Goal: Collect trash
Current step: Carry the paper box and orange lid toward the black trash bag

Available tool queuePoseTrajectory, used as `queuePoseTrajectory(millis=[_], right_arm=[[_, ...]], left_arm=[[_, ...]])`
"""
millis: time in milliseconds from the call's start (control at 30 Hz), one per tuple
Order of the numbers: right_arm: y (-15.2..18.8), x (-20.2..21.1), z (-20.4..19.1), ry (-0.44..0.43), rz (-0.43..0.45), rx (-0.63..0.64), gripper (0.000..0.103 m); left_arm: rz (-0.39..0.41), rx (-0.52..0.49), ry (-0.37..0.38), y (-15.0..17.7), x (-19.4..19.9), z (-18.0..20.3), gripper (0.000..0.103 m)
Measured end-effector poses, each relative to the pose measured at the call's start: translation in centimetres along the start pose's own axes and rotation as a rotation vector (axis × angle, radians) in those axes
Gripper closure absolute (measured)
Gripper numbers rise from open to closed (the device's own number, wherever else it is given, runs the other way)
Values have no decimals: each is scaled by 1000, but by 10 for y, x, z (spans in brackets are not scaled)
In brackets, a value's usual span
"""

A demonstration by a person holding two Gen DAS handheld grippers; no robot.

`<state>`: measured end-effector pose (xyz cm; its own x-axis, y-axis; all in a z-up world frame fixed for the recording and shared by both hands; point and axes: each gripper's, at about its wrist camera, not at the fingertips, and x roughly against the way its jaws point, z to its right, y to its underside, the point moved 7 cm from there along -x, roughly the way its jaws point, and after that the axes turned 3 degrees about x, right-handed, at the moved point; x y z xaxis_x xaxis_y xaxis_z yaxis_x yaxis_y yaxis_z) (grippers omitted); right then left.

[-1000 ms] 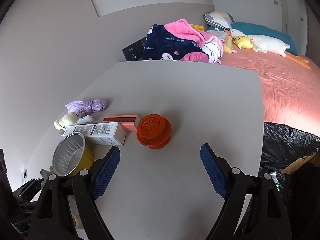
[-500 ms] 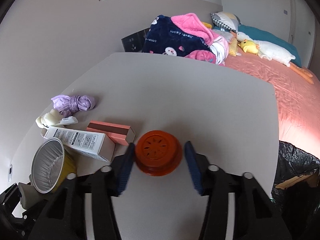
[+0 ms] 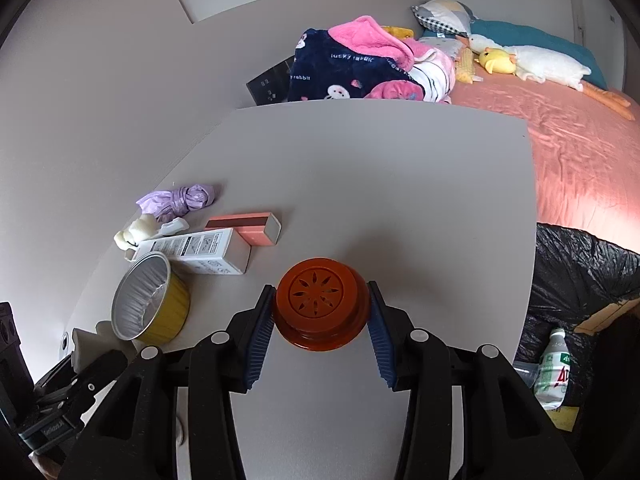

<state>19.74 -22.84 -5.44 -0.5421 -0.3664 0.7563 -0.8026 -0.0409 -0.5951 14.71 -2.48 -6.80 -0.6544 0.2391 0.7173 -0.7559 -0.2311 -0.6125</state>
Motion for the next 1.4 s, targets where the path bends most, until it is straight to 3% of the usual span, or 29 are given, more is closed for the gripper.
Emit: queuePoseTrajectory(millis=[333,633,1400], right_arm=[[18,32,2,-33,6,-11,57],[24,74,14,-22,72,-17,57],[35,141,83,53,157,-105,56]], left_arm=[[42,-28,32,3,25,26,35],[48,-82,96,9,34,66,35],[-5,-177,242,24,16,161,35]])
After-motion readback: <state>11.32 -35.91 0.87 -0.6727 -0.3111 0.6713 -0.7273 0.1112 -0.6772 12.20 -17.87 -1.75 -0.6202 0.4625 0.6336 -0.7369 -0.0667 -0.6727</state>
